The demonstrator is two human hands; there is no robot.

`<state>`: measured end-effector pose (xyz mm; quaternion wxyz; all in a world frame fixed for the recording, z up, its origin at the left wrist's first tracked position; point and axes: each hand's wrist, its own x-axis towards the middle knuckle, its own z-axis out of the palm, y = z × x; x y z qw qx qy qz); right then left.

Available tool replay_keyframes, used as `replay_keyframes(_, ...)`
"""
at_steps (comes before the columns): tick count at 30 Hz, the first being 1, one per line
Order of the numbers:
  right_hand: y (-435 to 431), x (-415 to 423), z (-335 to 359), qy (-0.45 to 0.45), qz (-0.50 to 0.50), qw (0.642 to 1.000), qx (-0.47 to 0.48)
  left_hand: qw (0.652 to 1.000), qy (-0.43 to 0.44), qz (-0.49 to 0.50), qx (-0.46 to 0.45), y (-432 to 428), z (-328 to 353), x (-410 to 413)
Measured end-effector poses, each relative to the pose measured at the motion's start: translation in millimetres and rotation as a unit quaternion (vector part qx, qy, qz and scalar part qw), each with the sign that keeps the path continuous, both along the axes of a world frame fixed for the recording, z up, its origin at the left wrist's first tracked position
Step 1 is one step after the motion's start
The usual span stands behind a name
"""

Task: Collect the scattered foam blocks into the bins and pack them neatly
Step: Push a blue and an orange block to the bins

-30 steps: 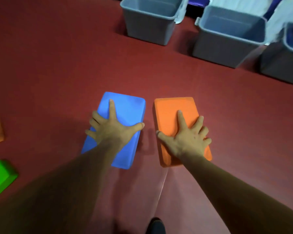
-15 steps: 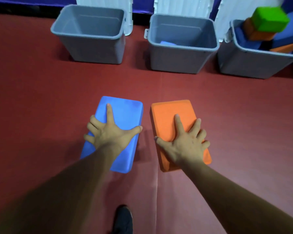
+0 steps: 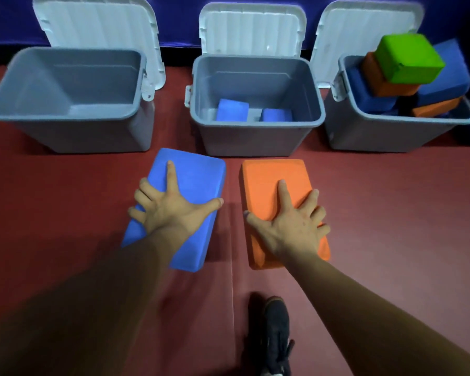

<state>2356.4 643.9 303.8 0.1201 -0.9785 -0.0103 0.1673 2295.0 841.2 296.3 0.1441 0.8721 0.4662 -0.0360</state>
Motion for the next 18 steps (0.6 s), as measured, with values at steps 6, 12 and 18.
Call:
replay_keyframes(6,30,145,-32,0.005,0.005,1.000,0.006,1.000,0.020,0.000,-0.016,16,-23,148)
replay_keyframes(12,59,272,-22,-0.003,0.001,1.000,0.010,1.000,0.009,0.004,-0.017,52,-14,275)
replay_keyframes(18,104,384,-26,-0.040,-0.012,0.999,0.021,1.000,0.004,-0.003,-0.011,93,-26,395)
